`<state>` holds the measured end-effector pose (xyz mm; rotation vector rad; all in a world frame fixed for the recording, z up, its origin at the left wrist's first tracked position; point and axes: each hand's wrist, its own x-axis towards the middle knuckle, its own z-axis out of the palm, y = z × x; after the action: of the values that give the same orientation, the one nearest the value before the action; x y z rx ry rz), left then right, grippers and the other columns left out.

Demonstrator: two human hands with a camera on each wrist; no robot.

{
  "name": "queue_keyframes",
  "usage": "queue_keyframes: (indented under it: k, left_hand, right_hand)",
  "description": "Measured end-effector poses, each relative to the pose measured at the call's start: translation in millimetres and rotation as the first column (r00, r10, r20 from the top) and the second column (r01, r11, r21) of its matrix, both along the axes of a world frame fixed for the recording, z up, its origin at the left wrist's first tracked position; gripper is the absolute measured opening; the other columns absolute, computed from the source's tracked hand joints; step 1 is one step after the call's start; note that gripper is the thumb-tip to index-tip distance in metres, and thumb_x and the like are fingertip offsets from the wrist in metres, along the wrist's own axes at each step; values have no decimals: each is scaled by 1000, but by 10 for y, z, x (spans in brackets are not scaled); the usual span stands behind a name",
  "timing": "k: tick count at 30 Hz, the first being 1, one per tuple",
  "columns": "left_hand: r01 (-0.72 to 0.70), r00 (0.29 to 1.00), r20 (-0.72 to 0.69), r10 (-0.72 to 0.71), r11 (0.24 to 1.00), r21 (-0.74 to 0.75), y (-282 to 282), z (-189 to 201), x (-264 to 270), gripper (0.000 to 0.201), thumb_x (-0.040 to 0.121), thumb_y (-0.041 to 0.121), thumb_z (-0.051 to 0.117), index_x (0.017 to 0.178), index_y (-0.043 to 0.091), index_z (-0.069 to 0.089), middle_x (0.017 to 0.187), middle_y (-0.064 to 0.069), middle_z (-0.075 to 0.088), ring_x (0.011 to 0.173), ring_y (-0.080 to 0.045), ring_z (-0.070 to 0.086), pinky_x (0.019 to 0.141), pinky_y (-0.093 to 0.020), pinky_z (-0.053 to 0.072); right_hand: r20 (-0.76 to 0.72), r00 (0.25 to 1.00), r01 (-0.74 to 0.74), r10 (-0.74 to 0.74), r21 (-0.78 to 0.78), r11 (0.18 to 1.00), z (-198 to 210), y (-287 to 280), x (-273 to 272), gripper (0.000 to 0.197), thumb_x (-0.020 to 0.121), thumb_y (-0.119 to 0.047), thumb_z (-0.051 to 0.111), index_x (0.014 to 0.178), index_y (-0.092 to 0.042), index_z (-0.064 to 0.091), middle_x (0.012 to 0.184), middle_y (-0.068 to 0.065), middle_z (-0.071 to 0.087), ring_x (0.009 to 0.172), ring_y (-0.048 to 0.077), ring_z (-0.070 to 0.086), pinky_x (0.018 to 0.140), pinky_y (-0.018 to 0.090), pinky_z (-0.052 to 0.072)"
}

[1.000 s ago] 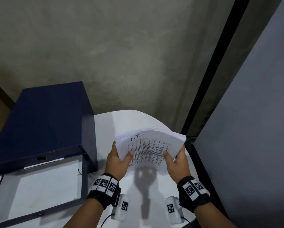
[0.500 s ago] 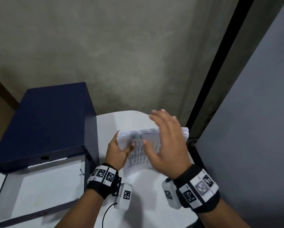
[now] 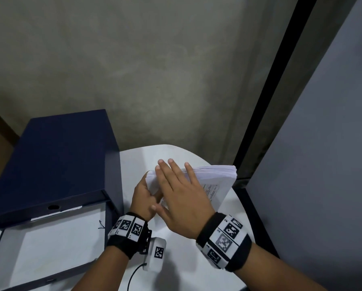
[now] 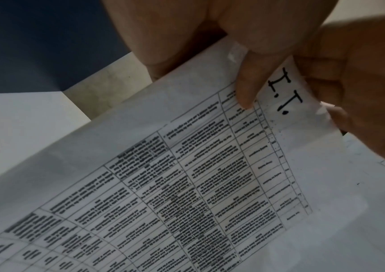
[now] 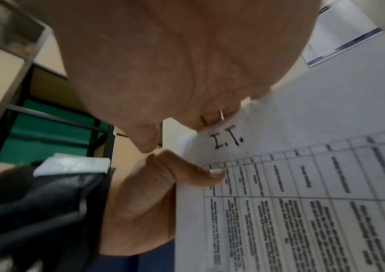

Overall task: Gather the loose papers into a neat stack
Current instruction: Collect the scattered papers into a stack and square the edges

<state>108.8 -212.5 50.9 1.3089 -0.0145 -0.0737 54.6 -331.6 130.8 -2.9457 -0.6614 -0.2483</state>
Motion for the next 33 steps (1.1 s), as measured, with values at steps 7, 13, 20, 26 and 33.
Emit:
queue_keyframes:
  k: [7, 13, 20, 26, 33]
  left_hand:
    - [-55, 995, 90, 35, 970, 237, 121, -109, 31, 32, 72, 13, 76, 102, 11, 65, 97, -7, 73, 93, -25, 70, 86, -44, 54]
    - [-53, 998, 43, 43, 966, 253, 88, -62, 24, 33, 67, 12, 74, 98, 11, 64, 91, -3, 74, 87, -20, 71, 79, -34, 53]
    - [-86, 996, 24, 82, 968, 234, 115, -55, 19, 46, 62, 20, 80, 102, 8, 64, 96, -9, 74, 96, -31, 69, 94, -52, 51]
    - [-108, 994, 23, 106, 958, 265, 37, 2, -21, 41, 70, 18, 74, 109, 13, 62, 101, -2, 74, 99, -21, 69, 98, -47, 50]
    - [-164, 986, 60, 153, 923, 348, -29, 70, -83, 36, 83, 42, 57, 117, 34, 50, 107, 5, 68, 99, -4, 65, 93, -32, 50]
  right_hand:
    - [44, 996, 70, -72, 46, 996, -19, -291, -5, 73, 87, -35, 49, 151, -9, 25, 161, 7, 23, 150, 25, 15, 121, 49, 3]
    - [61, 985, 162, -160, -27, 986, -29, -487, 30, 72, 80, -23, 50, 148, -14, 30, 153, 2, 37, 144, 25, 29, 120, 53, 0]
    - [-26, 970, 235, -240, 330, 914, -11, -1133, 180, 8, 85, -35, 65, 92, -30, 64, 87, -13, 69, 84, 9, 64, 97, 43, 44]
    - [-338, 926, 367, -170, 912, 184, -613, -1130, 85, 12, 84, -20, 71, 94, -23, 63, 88, -9, 70, 83, 10, 64, 79, 35, 52]
    - [-300, 914, 373, -272, 886, 275, -725, -905, 81, 23, 98, -16, 51, 121, -16, 46, 104, -12, 64, 94, -6, 62, 87, 23, 52]
